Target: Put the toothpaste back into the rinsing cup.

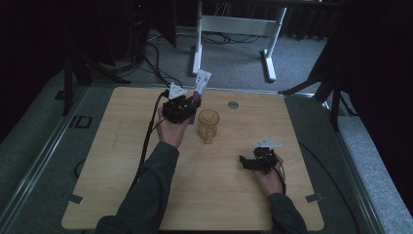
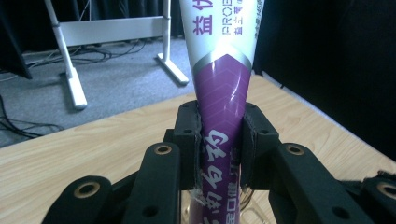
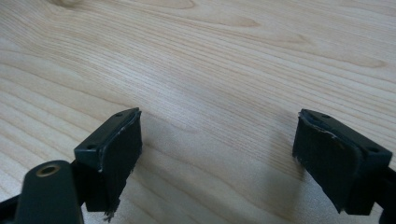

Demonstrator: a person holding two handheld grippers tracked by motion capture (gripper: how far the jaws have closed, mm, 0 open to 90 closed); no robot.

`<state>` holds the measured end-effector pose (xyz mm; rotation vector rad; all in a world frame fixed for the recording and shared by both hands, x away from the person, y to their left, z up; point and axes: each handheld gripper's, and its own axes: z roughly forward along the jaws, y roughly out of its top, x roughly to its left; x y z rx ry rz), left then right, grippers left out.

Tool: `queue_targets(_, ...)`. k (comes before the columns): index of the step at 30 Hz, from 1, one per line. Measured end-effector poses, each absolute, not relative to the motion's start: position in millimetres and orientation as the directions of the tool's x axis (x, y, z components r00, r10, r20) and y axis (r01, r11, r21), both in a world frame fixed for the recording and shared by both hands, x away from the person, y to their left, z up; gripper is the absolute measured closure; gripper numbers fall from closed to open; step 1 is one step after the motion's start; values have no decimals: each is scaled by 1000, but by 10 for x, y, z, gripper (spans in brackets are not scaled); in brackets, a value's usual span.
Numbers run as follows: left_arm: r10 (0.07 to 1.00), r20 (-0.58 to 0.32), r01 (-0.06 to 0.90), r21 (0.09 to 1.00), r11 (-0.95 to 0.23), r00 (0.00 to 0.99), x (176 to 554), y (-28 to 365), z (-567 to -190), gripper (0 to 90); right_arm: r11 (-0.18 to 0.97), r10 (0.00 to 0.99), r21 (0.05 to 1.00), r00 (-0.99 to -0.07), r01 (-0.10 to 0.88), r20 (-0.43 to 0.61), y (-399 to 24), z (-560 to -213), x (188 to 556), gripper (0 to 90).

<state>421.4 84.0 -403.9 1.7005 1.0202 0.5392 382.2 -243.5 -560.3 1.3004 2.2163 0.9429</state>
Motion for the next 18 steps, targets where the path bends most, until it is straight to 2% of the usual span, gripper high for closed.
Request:
queue_targets(11, 837, -112, 369, 923, -113, 536, 4320, 750, -4026, 715, 339, 874, 722, -486, 603, -4, -2435, -5602, 3823, 155)
queue_targets(18, 837, -134, 358, 930, -78, 530, 4361, 723, -4015, 715, 339, 874, 722, -486, 603, -3, -2435, -5602, 3823, 156)
